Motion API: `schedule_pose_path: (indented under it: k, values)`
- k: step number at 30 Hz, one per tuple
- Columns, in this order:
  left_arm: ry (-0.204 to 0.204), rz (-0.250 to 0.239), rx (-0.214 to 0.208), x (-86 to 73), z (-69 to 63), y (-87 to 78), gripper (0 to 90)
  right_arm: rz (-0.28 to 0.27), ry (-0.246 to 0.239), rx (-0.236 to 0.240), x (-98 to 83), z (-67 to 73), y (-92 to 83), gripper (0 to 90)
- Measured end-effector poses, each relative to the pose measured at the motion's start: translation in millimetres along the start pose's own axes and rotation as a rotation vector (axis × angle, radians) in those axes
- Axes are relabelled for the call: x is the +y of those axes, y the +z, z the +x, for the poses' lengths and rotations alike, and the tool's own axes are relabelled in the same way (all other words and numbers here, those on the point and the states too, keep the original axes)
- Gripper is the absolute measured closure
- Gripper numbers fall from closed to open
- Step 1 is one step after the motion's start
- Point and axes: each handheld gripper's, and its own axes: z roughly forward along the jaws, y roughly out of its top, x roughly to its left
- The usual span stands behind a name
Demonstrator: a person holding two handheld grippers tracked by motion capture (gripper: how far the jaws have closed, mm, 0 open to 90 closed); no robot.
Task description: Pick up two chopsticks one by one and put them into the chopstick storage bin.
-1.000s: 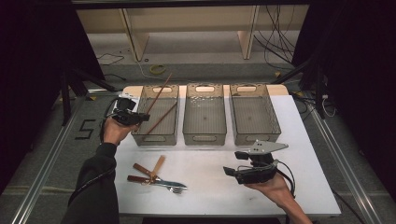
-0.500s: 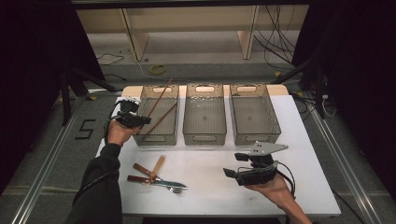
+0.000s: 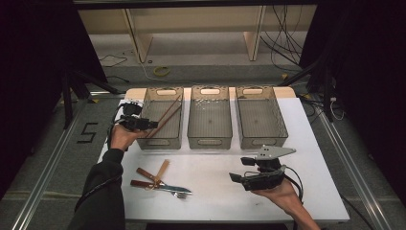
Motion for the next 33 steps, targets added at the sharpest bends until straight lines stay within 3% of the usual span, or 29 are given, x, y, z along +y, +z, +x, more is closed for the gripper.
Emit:
schedule_pose_path:
  k: [5, 13, 33]
  values:
    - [0.006, -0.034, -0.032, -3.4, -10.6, -12.7, 28.4, -0.009, 0.002, -0.006, -0.6, -0.5, -0.3, 27.4]
    - [0.031, -0.064, -0.059, -11.8, -32.8, -33.2, 23.6, -0.021, 0.021, -0.013, -2.8, -3.3, -3.4, 27.4]
    - [0.101, 0.059, -0.071, -46.0, -67.7, -34.3, 18.8, -0.048, 0.049, -0.016, -11.6, -8.0, -6.7, 27.3]
